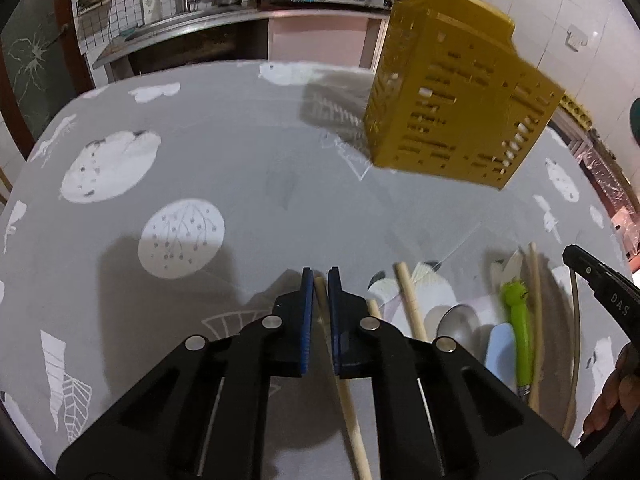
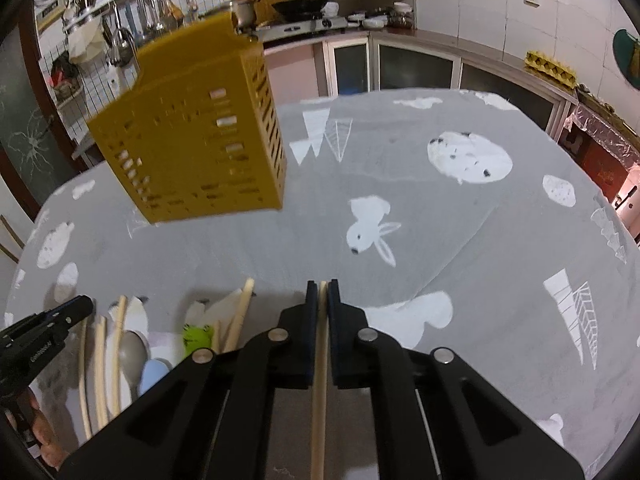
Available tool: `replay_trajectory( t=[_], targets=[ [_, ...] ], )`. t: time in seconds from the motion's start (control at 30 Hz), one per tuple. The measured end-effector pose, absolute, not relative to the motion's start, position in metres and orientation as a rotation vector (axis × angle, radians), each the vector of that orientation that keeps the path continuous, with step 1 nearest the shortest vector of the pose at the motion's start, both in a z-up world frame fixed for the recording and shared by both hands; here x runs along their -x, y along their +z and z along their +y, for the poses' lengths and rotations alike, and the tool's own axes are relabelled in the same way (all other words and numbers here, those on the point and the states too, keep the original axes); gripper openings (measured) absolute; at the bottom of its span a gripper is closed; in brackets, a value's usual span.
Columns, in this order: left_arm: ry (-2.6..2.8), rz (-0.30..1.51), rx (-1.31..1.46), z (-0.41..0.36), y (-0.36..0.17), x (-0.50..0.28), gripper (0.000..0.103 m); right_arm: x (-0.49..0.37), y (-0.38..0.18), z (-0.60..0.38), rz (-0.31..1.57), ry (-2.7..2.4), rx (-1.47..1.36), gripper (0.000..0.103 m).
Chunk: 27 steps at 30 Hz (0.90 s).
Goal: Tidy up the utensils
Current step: 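Lift both held chopsticks and carry them over the yellow slotted holder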
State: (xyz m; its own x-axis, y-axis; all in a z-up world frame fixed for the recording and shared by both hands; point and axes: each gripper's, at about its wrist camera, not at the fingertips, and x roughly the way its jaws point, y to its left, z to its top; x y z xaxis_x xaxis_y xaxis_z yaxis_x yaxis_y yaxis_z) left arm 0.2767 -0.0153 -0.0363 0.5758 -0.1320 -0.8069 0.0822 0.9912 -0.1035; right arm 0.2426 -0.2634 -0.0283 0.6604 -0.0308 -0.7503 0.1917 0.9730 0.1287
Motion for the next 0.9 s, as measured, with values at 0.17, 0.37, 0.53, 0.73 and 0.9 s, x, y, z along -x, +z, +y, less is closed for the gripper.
replay_trajectory(
  t=[0.17, 0.37, 0.53, 0.73, 0.9],
  targets=[
    [-0.140, 0.859, 0.044, -0.017, -0.011, -0.267, 0.005, -0.237, -0.012, -0.269, 0.776, -0.101, -0.225, 0.005],
    [-0.138, 0.701, 0.015, -0.018, 0.026, -0.248, 0.004, -0.222, 0.020, -0.269, 0.628, -0.078, -0.211, 0.005],
    [-0.149, 0.576, 0.015, -0.017, 0.054, -0.227, 0.004, -0.202, 0.046, -0.266, 0.497, -0.074, -0.191, 0.005],
    [-0.148, 0.451, 0.017, -0.015, 0.078, -0.200, 0.004, -0.176, 0.065, -0.256, 0.364, -0.071, -0.142, 0.005],
    [-0.136, 0.377, 0.022, -0.013, 0.090, -0.183, 0.004, -0.158, 0.076, -0.248, 0.285, -0.069, -0.117, 0.005]
  ],
)
